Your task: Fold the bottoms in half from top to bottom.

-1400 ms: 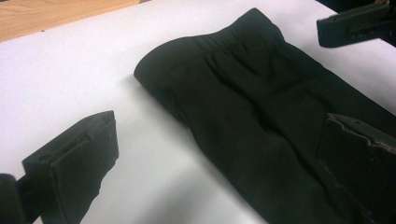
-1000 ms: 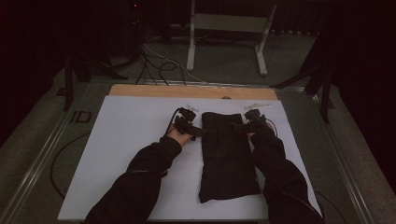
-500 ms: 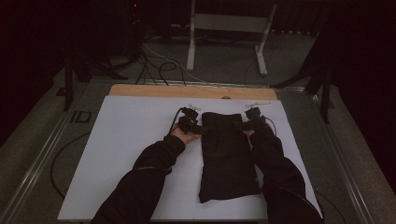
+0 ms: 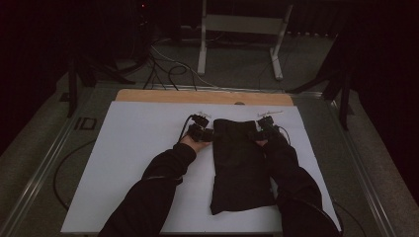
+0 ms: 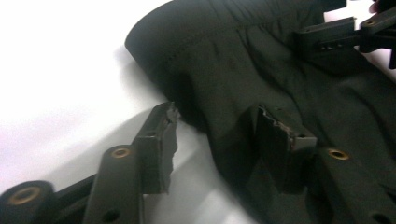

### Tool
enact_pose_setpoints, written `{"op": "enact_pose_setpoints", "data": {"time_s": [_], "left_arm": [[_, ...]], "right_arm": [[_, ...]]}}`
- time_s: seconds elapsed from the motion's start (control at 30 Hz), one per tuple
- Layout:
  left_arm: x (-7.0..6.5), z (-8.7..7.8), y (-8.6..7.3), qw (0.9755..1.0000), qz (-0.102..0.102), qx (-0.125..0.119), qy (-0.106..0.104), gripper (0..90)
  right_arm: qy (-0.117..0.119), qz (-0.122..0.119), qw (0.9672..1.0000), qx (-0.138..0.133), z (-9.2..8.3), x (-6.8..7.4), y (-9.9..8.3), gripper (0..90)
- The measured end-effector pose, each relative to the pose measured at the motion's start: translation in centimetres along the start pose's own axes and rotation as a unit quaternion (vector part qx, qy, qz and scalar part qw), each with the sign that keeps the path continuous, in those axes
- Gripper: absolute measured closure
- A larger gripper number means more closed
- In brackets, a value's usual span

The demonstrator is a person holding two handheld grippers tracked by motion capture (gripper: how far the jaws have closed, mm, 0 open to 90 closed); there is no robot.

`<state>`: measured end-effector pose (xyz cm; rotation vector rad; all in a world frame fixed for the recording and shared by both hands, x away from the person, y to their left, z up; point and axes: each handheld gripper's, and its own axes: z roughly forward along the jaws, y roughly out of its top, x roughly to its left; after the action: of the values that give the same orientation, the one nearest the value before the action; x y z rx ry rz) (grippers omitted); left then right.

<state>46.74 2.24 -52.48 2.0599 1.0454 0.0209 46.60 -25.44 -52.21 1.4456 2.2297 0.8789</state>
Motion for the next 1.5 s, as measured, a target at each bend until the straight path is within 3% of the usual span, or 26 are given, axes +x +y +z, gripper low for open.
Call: {"op": "enact_pose_setpoints", "data": {"time_s": [0.07,0.17,0.3,0.6,0.87,1.5], "left_arm": [[0.0,0.0,0.0,1.0,-0.006,0.004,-0.003,53.9],[-0.2,0.1,0.1,1.0,-0.006,0.006,-0.001,57.9],[-0.4,0.4,0.0,0.9996,-0.005,0.013,-0.024,68.1],[-0.8,0.5,0.1,0.9995,0.0,0.017,-0.028,83.9],[-0.8,0.0,0.3,0.9994,0.009,0.01,-0.032,85.5],[-1.0,-1.8,2.6,0.9987,0.039,-0.003,-0.032,85.7]], "right_arm": [[0.013,-0.017,0.9998,0.003,-0.1,0.2,0.1,38.4],[0.013,-0.019,0.9997,0.006,-0.1,0.4,0.2,40.1],[0.022,-0.021,0.9995,0.01,-0.3,0.4,0.3,52.0],[0.052,-0.028,0.9979,0.025,-0.4,1.0,0.6,80.8],[0.053,-0.02,0.9982,0.018,-0.7,0.8,0.5,83.9],[0.046,-0.034,0.9983,-0.01,-2.3,0.8,1.7,84.3]]}}
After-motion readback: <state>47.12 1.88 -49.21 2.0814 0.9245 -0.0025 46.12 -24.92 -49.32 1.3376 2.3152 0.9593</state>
